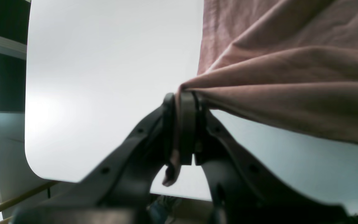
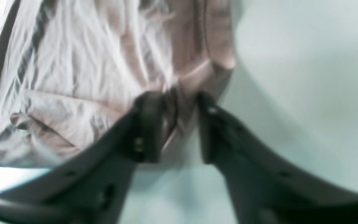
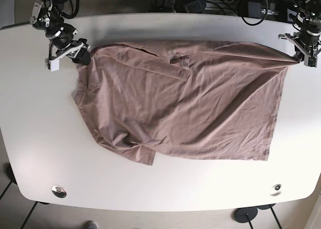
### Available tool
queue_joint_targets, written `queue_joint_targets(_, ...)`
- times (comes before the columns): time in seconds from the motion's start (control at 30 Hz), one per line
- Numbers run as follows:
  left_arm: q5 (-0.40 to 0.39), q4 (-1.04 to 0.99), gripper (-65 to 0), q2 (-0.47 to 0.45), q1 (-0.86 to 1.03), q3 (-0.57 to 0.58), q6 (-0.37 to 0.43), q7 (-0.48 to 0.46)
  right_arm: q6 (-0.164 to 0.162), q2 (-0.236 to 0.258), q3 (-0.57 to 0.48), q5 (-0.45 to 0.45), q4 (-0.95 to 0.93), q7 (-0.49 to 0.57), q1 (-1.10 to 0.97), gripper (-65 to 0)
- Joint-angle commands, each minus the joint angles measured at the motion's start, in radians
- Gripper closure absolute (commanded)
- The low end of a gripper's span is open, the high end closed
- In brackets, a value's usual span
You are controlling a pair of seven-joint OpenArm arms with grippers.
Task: Fold the T-shirt properly
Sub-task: 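Regrasp the shirt's edge near the collar with the right gripper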
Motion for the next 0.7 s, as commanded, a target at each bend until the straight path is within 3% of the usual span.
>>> queue_joint_targets(0.03,-0.003,0.017,0.0,-0.019,0.002,-0.005,0.006,-0.020,0.048,0.009,0.000,0.024,0.070,0.022,-0.007,-29.0)
queue_joint_targets(0.17,-0.003,0.016,0.0,-0.019,0.002,-0.002,0.006,-0.020,0.146,0.013,-0.060,0.016,0.142,0.019,-0.027,-40.9)
queue_joint_targets(0.2,-0.003,0.016,0.0,-0.021,0.002,0.021,0.006,-0.020,0.176,0.043,-0.127,0.014,0.140,0.019,-0.022,-42.5)
queue_joint_targets(0.23,-0.003,0.016,0.0,-0.021,0.002,0.041,0.006,-0.020,0.183,0.075,-0.204,0.013,0.139,0.019,-0.018,-43.0)
queue_joint_targets(0.33,-0.002,0.016,0.0,-0.019,0.002,0.050,0.006,-0.020,0.180,0.144,-0.428,-0.013,0.061,0.025,0.063,-43.0)
queue_joint_targets(0.43,-0.002,0.016,0.0,-0.019,0.002,0.085,0.006,-0.020,0.180,0.159,-0.604,-0.230,0.055,0.063,0.110,-43.0)
queue_joint_targets(0.57,-0.002,0.016,0.0,-0.019,0.002,0.090,0.006,-0.020,0.180,0.151,-0.727,-0.532,0.048,0.203,0.114,-41.9)
queue_joint_targets(0.7,-0.002,0.016,0.0,-0.019,0.002,0.090,0.006,-0.019,0.180,0.119,-0.730,-0.579,0.047,0.215,0.131,-30.3)
